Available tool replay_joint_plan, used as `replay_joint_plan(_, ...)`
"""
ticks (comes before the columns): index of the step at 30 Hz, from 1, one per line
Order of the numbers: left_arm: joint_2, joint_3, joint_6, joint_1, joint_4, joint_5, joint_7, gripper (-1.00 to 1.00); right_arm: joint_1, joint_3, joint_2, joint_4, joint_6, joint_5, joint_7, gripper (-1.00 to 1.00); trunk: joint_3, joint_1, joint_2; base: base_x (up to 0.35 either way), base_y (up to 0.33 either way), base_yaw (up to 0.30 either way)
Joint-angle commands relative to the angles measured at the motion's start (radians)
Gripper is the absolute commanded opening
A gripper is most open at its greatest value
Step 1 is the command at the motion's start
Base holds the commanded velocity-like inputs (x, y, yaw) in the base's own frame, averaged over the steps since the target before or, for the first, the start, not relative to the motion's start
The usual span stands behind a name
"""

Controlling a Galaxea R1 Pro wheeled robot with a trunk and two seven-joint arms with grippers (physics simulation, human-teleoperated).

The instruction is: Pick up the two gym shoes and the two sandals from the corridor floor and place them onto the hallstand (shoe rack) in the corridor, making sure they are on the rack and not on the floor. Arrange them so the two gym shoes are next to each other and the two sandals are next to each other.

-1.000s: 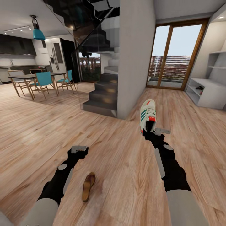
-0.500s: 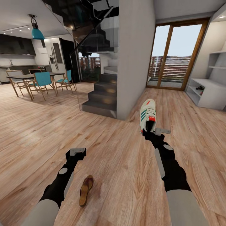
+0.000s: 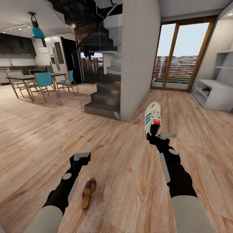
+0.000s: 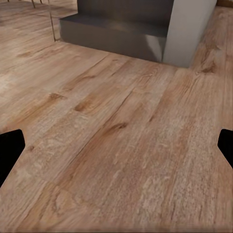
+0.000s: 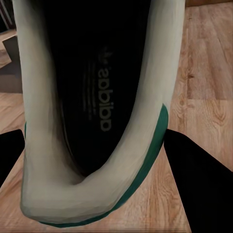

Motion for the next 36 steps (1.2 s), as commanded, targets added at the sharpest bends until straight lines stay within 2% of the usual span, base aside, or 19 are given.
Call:
replay_joint_plan(1, -0.001, 0.005, -0.004, -0.001, 0.000, -0.010, -0.003, 1.00, -0.001, -0.001, 0.001, -0.001, 0.005, -0.001, -0.003, -1.00, -0.006, 0.004, -0.008, 0.000, 0.000, 0.000)
replay_joint_plan(10, -0.002, 0.007, -0.004, -0.001, 0.002, -0.010, -0.004, 1.00, -0.001, -0.001, 0.001, -0.002, 0.005, -0.001, -0.003, -1.00, -0.020, 0.004, -0.008, 0.000, 0.000, 0.052)
replay_joint_plan(36, -0.002, 0.005, -0.004, -0.001, 0.032, -0.012, -0.004, 1.00, -0.001, -0.001, 0.001, -0.002, 0.005, -0.001, -0.003, -1.00, -0.162, 0.019, -0.022, 0.000, 0.000, -0.016)
